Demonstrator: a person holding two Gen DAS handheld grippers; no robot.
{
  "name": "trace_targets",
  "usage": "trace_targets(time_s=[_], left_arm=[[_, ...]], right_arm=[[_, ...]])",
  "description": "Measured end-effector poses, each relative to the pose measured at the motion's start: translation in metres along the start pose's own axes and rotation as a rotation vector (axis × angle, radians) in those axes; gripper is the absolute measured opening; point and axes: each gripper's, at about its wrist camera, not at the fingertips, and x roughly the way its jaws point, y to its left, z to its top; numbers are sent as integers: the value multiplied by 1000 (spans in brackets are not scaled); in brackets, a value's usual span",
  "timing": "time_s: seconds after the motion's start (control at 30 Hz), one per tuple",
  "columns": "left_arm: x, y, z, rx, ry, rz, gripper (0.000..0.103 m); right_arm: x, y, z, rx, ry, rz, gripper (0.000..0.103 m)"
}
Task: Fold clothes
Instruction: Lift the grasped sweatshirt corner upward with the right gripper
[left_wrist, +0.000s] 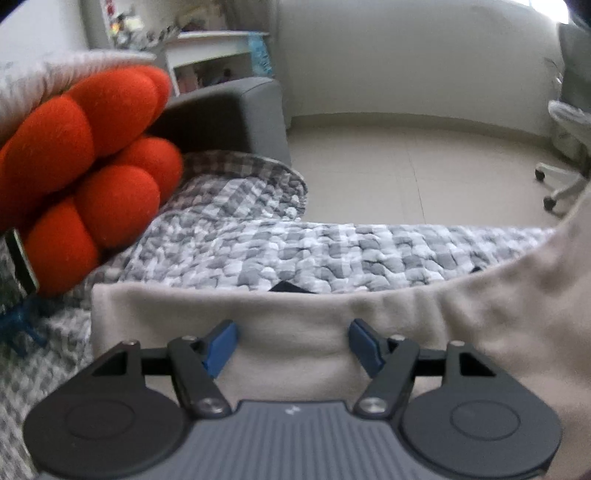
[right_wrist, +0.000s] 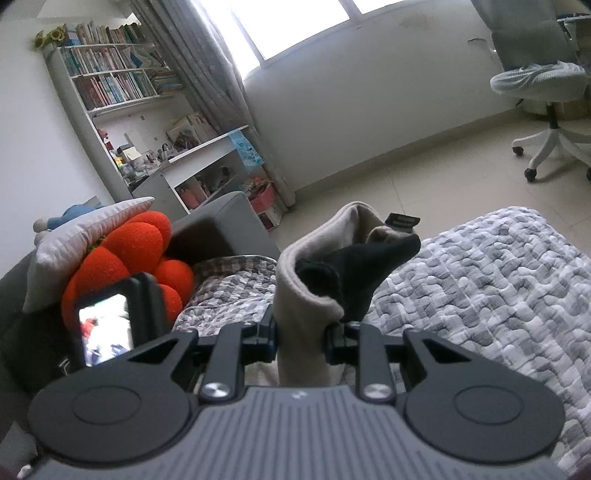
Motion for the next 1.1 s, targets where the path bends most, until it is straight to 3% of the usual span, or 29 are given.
trace_targets(time_s=[0.17,0.33,0.5,0.6,0.73,1.1], left_arm=[[-6,-3,5,-9,-28,-4,69],[1,-15,-3,64,-33,25,69],[-10,4,6,-30,0,-46,66],[-16,4,4,1,-21,-38,66],[-10,1,-7,27,48,-70,66],[-57,6,-45,114,61,-146,65]], right_arm=[[1,-2,0,27,7,-16,27],[1,-5,1,37,10,-29,27],[1,-9,2,45,12,-46,27],[1,-10,2,46,13,-52,27],[1,-9,3,39,15,-57,27],[5,-15,5,57,34,-84,27]])
